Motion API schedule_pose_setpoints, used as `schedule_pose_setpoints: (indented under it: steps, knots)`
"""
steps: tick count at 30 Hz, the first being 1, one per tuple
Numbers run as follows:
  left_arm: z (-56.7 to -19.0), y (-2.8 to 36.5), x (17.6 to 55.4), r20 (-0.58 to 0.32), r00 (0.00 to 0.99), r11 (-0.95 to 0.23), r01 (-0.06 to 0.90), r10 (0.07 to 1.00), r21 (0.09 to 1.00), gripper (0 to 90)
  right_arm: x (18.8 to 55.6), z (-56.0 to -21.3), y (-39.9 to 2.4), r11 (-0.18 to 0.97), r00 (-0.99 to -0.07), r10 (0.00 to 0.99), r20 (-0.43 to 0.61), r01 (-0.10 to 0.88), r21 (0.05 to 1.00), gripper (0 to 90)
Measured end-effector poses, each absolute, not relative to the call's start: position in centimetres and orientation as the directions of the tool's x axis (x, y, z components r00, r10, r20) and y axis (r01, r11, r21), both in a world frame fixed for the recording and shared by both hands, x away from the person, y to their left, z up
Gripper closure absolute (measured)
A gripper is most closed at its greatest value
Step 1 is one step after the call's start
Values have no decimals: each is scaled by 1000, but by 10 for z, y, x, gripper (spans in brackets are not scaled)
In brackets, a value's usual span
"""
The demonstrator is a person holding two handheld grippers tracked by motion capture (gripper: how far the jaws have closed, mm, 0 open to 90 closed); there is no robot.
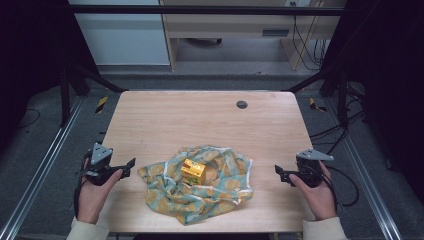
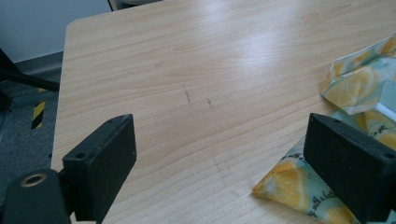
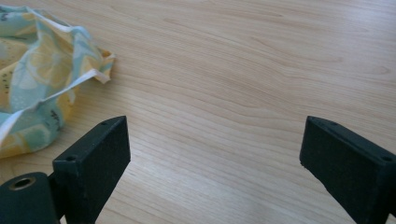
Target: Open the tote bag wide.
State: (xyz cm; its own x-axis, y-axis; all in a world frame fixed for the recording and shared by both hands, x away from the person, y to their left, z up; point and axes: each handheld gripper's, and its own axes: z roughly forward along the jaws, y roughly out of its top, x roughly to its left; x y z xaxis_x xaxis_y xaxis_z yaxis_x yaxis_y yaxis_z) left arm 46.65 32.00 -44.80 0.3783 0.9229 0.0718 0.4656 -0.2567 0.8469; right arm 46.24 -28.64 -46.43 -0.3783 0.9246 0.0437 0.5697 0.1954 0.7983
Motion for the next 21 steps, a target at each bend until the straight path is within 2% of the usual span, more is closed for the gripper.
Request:
schedule_pose_setpoints:
  steps: [13,18,21]
  knots:
    - [-462,336,477,53,365,-265,561,930,784,77,462,-480,-305,181,-325,945,37,612,770,82]
    - [-464,327,477,89,400,-324,571,912,754,68,456,-483,-295,226,-368,929,25,621,750,76]
    - [-465,323,476,79,414,-327,573,907,752,68,455,-482,-286,260,-402,916,14,617,743,76]
